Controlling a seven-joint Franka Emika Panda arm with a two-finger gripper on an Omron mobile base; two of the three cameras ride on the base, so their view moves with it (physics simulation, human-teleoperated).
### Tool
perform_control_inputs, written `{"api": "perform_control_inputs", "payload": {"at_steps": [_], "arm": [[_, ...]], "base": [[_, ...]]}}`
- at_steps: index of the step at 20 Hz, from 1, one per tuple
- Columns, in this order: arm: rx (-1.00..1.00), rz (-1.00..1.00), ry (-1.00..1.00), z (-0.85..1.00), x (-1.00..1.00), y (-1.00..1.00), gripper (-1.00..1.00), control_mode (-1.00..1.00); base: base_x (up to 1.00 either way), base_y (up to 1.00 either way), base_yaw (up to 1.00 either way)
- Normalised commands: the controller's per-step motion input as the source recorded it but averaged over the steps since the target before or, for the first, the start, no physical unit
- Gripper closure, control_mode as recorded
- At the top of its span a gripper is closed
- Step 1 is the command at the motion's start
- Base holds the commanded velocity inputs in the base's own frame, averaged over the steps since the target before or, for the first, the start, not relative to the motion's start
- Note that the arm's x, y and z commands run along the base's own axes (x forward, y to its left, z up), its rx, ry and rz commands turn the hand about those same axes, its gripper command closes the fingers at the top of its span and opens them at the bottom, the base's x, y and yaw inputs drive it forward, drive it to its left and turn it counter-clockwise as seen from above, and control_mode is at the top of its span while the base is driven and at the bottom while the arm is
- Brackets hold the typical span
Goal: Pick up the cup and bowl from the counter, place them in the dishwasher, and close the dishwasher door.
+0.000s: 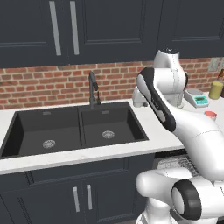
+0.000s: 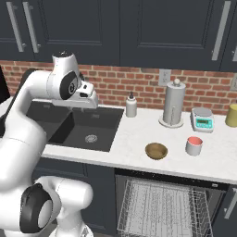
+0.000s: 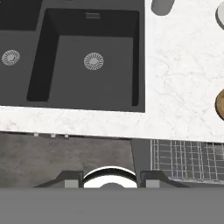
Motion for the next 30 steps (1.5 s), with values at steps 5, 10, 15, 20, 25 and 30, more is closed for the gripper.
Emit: {"api": "perform_control_inputs", "payload": {"at_steps": [5, 10, 15, 20, 25, 30], "arm": [[0.0, 0.0, 0.0, 0.0, -0.32, 0.0, -1.0, -1.0], [0.0, -0.01, 0.0, 0.0, -0.98, -0.01, -1.0, -1.0], [0.0, 0.0, 0.0, -0.05, -1.0, 0.0, -1.0, -1.0], [0.0, 0.0, 0.0, -0.03, -0.72, 0.0, -1.0, -1.0], [0.0, 0.0, -0.01, 0.0, 0.08, -0.01, -1.0, -1.0], [0.0, 0.0, 0.0, 0.0, 0.13, 0.0, -1.0, 1.0]], "base": [[0.0, 0.0, 0.0], [0.0, 0.0, 0.0], [0.0, 0.0, 0.0], [0.0, 0.0, 0.0], [0.0, 0.0, 0.0], [0.3, 0.21, -0.07]]}}
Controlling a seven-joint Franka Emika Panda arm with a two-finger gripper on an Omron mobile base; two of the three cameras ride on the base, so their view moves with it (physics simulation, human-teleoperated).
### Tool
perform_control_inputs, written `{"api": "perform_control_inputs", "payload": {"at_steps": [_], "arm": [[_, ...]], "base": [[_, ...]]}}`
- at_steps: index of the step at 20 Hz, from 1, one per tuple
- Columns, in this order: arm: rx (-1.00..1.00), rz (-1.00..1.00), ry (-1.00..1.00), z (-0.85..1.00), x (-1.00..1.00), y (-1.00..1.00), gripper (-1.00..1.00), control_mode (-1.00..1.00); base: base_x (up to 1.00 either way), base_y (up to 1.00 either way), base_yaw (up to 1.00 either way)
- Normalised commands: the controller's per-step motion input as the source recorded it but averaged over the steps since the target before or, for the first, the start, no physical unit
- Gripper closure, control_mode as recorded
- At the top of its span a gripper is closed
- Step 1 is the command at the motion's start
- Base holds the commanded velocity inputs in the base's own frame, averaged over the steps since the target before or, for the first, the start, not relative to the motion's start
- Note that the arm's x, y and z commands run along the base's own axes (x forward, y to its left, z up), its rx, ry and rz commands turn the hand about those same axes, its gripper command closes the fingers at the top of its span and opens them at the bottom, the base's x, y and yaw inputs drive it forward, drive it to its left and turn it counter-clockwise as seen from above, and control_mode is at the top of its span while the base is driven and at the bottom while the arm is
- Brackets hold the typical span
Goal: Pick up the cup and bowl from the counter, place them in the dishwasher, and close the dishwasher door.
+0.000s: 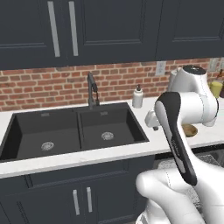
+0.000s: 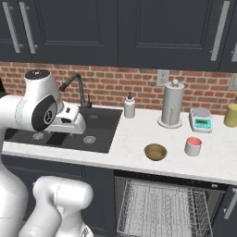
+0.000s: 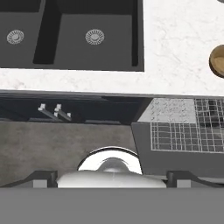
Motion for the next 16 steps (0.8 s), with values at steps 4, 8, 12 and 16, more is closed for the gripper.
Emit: {"api": "perform_control_inputs", "payload": {"at_steps": [4, 8, 12, 16], "arm": [[0.0, 0.0, 0.0, 0.0, 0.0, 0.0, -1.0, 1.0], [0.0, 0.0, 0.0, 0.0, 0.0, 0.0, -1.0, 1.0], [0.0, 0.0, 0.0, 0.0, 0.0, 0.0, -1.0, 1.0], [0.0, 0.0, 0.0, 0.0, 0.0, 0.0, -1.0, 1.0]], "base": [[0.19, 0.75, -0.34], [0.15, 0.86, -0.56], [0.0, 0.36, -0.72], [0.15, -0.13, -0.67]]}}
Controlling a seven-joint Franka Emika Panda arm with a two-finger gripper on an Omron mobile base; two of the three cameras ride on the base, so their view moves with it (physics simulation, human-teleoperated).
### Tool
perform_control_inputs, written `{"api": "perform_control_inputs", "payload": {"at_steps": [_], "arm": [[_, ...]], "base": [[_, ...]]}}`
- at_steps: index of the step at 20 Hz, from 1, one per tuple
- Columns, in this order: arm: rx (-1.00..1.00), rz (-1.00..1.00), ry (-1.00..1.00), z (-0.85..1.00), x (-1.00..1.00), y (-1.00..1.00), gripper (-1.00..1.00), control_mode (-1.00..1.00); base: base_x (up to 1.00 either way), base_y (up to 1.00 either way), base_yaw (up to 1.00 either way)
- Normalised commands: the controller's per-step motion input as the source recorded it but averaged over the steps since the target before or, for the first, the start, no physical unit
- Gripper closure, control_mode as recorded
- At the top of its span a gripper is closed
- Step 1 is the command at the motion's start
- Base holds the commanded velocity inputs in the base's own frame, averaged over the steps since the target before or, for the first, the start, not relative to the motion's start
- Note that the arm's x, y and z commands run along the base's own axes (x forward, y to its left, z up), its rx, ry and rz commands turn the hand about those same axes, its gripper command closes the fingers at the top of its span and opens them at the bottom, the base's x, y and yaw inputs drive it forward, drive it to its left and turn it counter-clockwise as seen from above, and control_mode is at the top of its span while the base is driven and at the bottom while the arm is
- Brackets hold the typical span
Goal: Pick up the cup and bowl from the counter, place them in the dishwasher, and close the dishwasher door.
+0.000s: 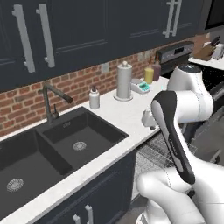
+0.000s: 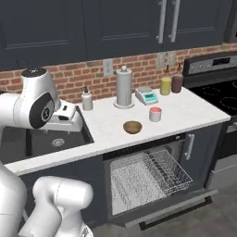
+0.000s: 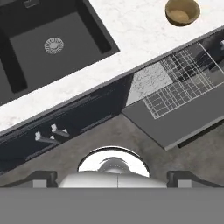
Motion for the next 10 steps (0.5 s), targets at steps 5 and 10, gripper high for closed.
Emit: {"api": "perform_control_inputs", "payload": {"at_steps": [5, 10], "arm": [[0.0, 0.0, 0.0, 0.0, 0.0, 0.0, -1.0, 1.0], [0.0, 0.0, 0.0, 0.0, 0.0, 0.0, -1.0, 1.0]], "base": [[0.34, 0.0, -0.73], [0.13, 0.01, -0.66]]}}
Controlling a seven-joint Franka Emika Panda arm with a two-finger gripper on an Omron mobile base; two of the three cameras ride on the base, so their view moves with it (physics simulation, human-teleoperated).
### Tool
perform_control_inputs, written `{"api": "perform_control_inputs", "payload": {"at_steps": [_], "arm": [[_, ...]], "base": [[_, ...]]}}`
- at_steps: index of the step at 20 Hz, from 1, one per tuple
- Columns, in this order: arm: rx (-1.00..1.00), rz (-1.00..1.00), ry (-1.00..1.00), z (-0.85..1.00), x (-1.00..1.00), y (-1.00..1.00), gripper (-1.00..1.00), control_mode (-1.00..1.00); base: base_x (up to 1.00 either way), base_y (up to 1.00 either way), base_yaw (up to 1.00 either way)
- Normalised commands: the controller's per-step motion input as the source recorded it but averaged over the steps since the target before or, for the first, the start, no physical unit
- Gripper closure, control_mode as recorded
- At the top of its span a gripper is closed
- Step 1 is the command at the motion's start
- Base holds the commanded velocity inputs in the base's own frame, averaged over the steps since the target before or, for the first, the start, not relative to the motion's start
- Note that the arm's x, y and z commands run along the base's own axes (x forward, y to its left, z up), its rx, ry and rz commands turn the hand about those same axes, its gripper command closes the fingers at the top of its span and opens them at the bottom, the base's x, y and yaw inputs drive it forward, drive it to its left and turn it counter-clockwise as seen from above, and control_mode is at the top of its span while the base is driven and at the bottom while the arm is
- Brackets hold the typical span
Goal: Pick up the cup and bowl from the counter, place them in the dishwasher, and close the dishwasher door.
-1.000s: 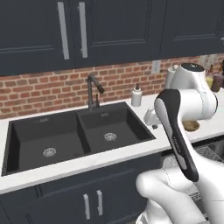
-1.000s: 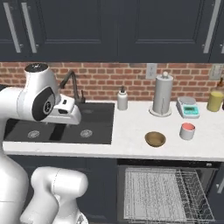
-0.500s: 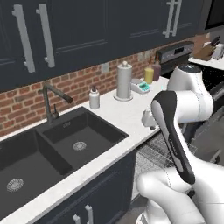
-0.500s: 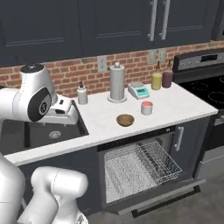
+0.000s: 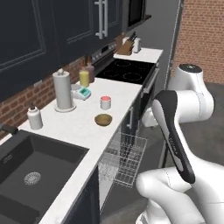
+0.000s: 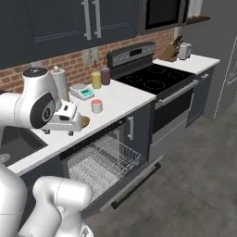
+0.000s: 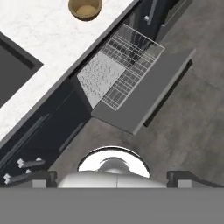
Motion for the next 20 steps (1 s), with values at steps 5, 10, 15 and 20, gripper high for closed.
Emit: {"api": "perform_control_inputs", "payload": {"at_steps": [5, 10, 15, 20], "arm": [[0.0, 0.0, 0.0, 0.0, 0.0, 0.0, -1.0, 1.0], [0.0, 0.0, 0.0, 0.0, 0.0, 0.0, -1.0, 1.0], [0.0, 0.0, 0.0, 0.0, 0.0, 0.0, -1.0, 1.0], [0.0, 0.0, 0.0, 0.0, 0.0, 0.0, -1.0, 1.0]], "base": [[0.27, 0.13, -0.26], [0.65, 0.45, -0.1], [0.7, 0.17, -0.08], [0.66, -0.08, -0.03]]}}
